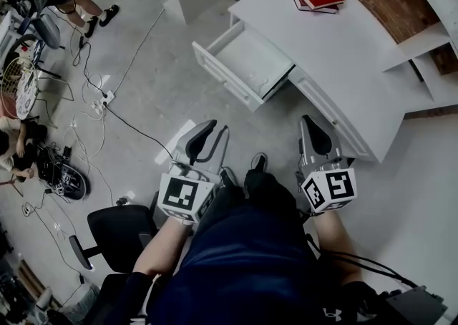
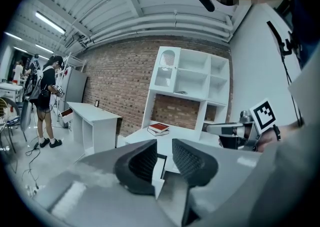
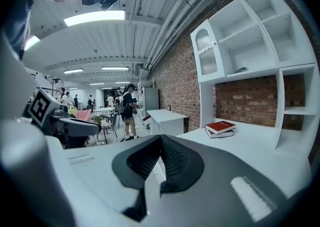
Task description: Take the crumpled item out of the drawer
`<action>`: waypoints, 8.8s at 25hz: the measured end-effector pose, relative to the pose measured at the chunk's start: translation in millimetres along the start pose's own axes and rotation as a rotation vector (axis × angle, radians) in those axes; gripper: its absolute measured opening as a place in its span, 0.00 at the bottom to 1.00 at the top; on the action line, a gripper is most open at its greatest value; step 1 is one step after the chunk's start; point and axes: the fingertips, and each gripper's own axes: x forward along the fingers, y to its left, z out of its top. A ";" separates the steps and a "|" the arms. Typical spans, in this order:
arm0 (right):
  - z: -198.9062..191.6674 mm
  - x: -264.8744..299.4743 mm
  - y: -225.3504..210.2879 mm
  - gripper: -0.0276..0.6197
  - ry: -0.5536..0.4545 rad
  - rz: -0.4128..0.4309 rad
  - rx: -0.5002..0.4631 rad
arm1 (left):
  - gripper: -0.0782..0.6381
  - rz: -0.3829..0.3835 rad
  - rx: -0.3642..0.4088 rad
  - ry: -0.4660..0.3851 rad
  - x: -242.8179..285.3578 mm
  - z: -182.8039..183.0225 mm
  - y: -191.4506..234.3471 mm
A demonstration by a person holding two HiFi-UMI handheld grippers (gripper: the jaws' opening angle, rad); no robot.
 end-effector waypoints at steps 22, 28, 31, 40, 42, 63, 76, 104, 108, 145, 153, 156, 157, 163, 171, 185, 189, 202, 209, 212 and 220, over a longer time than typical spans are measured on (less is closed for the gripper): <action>9.6 100.0 -58.1 0.05 -0.014 0.135 0.066 | 0.26 0.097 0.010 0.043 91.3 22.8 36.3; 6.3 136.9 -91.2 0.05 0.003 0.184 0.098 | 0.25 0.128 0.018 0.073 137.2 29.1 42.9; 4.3 149.9 -102.7 0.05 0.010 0.209 0.111 | 0.26 0.148 0.024 0.087 152.6 31.5 45.6; -0.8 174.3 -125.7 0.05 0.030 0.233 0.132 | 0.25 0.166 0.013 0.108 186.0 33.6 55.1; -3.9 179.4 -129.1 0.05 0.039 0.226 0.139 | 0.25 0.157 0.018 0.116 193.4 32.3 59.2; -68.4 257.4 -162.8 0.05 0.164 -0.090 0.285 | 0.26 -0.227 0.064 0.364 331.2 -35.5 131.5; -112.8 229.3 -181.3 0.05 0.208 -0.279 0.389 | 0.26 -0.481 0.264 0.617 390.8 -120.1 121.9; -199.3 199.5 -224.0 0.05 0.289 -0.345 0.596 | 0.26 -0.693 0.330 1.233 433.0 -320.7 126.1; -207.3 194.7 -226.3 0.05 0.294 -0.365 0.612 | 0.26 -0.696 0.339 1.261 440.2 -335.7 125.0; -214.4 172.3 -212.7 0.05 0.287 -0.411 0.649 | 0.13 -0.795 0.364 1.407 417.5 -361.9 114.7; -194.1 185.4 -200.2 0.05 0.265 -0.353 0.589 | 0.13 -0.754 0.342 1.329 416.7 -327.5 128.5; -185.4 190.1 -200.6 0.05 0.257 -0.324 0.560 | 0.13 -0.731 0.318 1.283 418.6 -309.4 130.3; -180.4 190.8 -202.1 0.05 0.256 -0.315 0.549 | 0.13 -0.725 0.310 1.269 418.9 -301.9 129.1; -157.5 197.2 -199.2 0.05 0.234 -0.260 0.489 | 0.13 -0.689 0.241 1.145 409.8 -257.0 121.4; -125.5 211.8 -191.5 0.05 0.219 -0.197 0.431 | 0.13 -0.606 0.063 0.956 392.5 -187.0 122.6; -92.7 250.4 -195.2 0.05 0.170 -0.127 0.338 | 0.13 -0.472 -0.270 0.624 418.0 -97.8 155.5; -90.9 247.2 -204.6 0.05 0.158 -0.135 0.332 | 0.13 -0.444 -0.291 0.584 443.4 -89.6 155.5; -78.2 215.2 -232.4 0.05 0.169 -0.297 0.377 | 0.13 -0.407 -0.465 0.603 533.4 -82.4 172.5; -90.6 191.8 -237.0 0.05 0.175 -0.386 0.425 | 0.13 -0.387 -0.550 0.666 558.5 -109.5 177.3; -96.8 184.8 -236.2 0.05 0.178 -0.413 0.439 | 0.13 -0.380 -0.573 0.686 567.9 -118.5 178.4; -106.2 171.0 -232.1 0.05 0.170 -0.459 0.473 | 0.13 -0.307 -0.624 0.712 578.6 -135.1 186.3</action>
